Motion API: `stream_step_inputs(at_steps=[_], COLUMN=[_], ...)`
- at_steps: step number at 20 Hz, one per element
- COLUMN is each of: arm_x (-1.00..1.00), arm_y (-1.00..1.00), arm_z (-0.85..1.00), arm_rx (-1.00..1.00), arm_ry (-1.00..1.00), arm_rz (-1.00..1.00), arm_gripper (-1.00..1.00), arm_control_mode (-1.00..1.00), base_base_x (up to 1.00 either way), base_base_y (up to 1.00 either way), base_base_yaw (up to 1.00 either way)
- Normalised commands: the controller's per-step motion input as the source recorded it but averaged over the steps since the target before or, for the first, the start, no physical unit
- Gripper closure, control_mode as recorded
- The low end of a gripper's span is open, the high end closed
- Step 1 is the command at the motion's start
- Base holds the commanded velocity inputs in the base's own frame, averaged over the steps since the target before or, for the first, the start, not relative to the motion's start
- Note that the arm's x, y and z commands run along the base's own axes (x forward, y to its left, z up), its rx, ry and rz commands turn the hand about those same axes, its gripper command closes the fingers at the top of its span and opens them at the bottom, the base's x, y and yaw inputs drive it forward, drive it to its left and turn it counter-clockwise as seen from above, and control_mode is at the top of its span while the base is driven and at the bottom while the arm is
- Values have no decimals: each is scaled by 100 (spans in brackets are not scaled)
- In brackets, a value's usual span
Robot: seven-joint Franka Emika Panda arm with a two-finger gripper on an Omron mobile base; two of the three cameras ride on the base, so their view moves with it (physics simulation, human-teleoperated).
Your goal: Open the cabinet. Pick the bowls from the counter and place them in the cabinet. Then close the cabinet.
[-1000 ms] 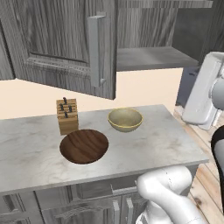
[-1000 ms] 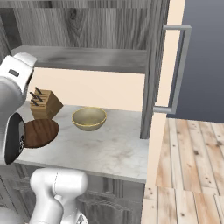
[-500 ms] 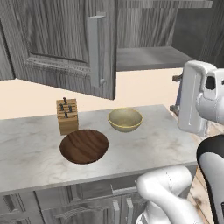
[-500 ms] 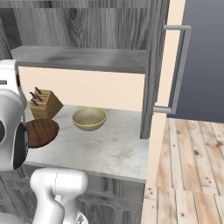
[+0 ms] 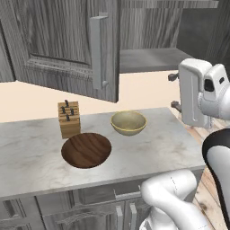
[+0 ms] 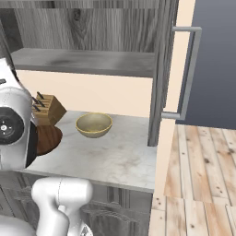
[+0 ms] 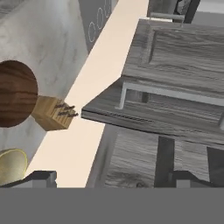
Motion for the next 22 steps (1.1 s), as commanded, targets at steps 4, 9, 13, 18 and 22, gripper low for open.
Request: stream_step_inputs(at_steps=[4,9,13,18,22], arm_x=[3,0,12,42,26], arm_y=[5,30,19,-1,-3], arm_z=[15,2,0,0,0], arm_rx=[-8,-6,0,5,11], arm_ry=[0,0,0,0,1], arm_rz=[19,10,0,-8,-10], arm_gripper=[-100,-100,-100,-100,-100], arm_control_mode=[-100,-100,-100,-100,-100], base_base_x=[0,0,0,0,0], base_base_y=[0,0,0,0,0], base_base_yaw=[0,0,0,0,0])
